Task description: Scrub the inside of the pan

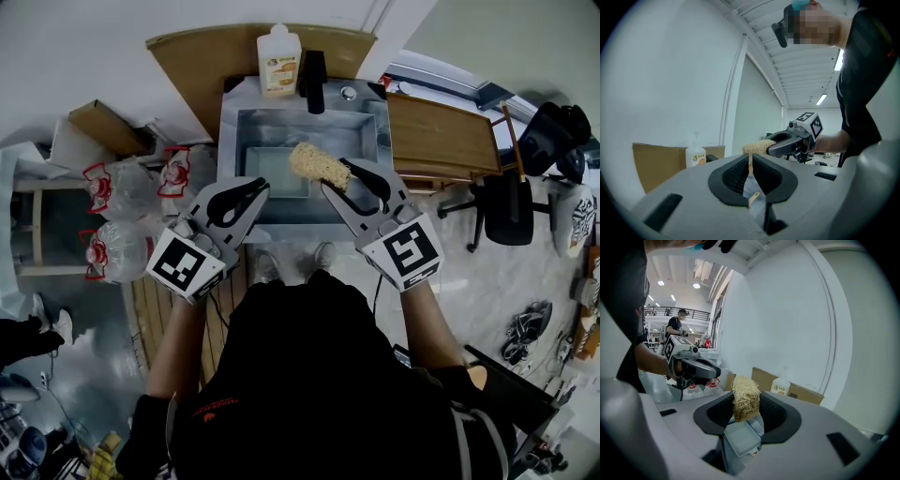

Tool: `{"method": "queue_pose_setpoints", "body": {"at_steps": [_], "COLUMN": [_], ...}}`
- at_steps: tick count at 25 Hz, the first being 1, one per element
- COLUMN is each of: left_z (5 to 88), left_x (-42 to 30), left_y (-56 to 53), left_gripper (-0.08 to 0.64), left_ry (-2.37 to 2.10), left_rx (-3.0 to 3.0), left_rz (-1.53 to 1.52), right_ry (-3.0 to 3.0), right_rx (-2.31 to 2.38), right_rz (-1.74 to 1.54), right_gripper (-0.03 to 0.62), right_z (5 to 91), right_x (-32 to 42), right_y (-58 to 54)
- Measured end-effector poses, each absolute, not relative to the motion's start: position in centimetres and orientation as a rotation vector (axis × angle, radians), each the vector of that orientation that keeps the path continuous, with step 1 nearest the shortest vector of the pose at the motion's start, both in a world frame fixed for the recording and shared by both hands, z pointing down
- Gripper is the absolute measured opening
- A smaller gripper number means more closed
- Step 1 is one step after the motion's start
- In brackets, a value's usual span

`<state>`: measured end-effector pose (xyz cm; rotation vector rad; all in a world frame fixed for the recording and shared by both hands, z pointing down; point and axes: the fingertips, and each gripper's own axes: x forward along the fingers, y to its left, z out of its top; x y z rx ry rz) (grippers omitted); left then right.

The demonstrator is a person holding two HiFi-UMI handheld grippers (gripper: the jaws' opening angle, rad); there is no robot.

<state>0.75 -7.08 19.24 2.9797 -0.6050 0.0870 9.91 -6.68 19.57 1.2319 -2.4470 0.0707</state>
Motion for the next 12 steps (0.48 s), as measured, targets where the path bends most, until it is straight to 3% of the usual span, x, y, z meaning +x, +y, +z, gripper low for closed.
{"method": "queue_pose_setpoints", "body": {"at_steps": [12], "left_z": [19.92], "left_x": [1.18], "left_y": [-6.97], "left_gripper": [0.037], "left_ry": [-0.595], "left_rx": [2.92], "left_rz": [0.111], "right_ry": [-2.433], "right_rx": [1.226], "right_rz": [0.087], "right_gripper": [0.163], "right_z": [20.56], "right_x": [10.2], "right_y": [-6.86]}}
